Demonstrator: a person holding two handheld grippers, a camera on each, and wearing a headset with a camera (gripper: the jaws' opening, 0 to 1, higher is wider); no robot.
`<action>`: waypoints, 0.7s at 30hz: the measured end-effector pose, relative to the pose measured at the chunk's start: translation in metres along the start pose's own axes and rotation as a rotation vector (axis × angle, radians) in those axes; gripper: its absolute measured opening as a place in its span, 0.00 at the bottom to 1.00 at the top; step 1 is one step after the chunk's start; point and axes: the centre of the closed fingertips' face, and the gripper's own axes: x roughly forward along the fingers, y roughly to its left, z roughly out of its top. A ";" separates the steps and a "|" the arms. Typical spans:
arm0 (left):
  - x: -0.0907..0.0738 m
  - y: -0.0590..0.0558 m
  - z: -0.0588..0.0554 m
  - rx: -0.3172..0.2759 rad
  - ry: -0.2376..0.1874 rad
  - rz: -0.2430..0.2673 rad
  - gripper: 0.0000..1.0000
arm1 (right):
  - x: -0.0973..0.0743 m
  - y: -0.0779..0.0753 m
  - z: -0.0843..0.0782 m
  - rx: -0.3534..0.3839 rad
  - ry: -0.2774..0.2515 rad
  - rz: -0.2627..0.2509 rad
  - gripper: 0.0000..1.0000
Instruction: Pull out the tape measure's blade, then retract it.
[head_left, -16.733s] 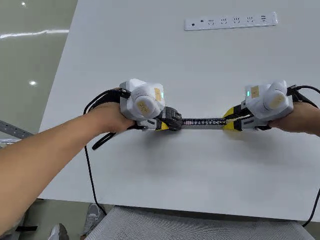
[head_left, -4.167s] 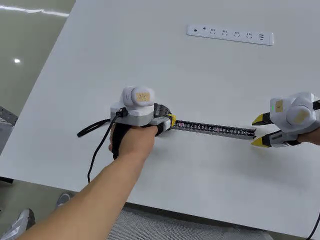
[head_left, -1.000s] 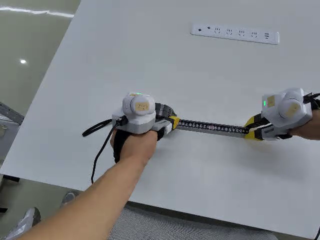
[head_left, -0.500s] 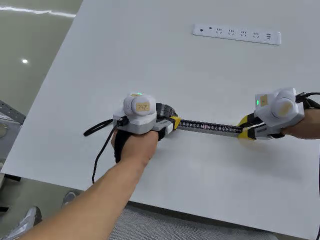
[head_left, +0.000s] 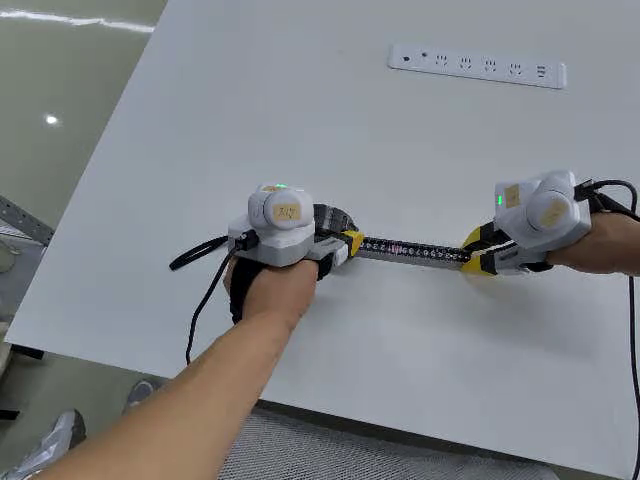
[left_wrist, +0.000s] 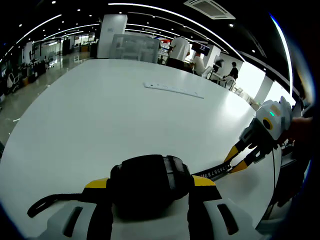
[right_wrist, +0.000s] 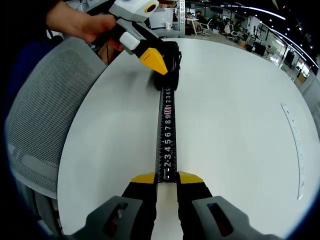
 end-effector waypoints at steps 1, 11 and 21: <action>0.000 0.000 0.000 -0.001 0.000 -0.001 0.56 | 0.001 0.000 0.001 -0.004 0.000 0.001 0.11; 0.001 0.000 0.000 -0.006 0.000 -0.004 0.56 | 0.008 -0.001 0.015 -0.020 -0.013 0.008 0.11; 0.002 0.001 0.000 -0.010 0.000 -0.009 0.56 | 0.015 -0.003 0.029 -0.020 -0.032 0.008 0.11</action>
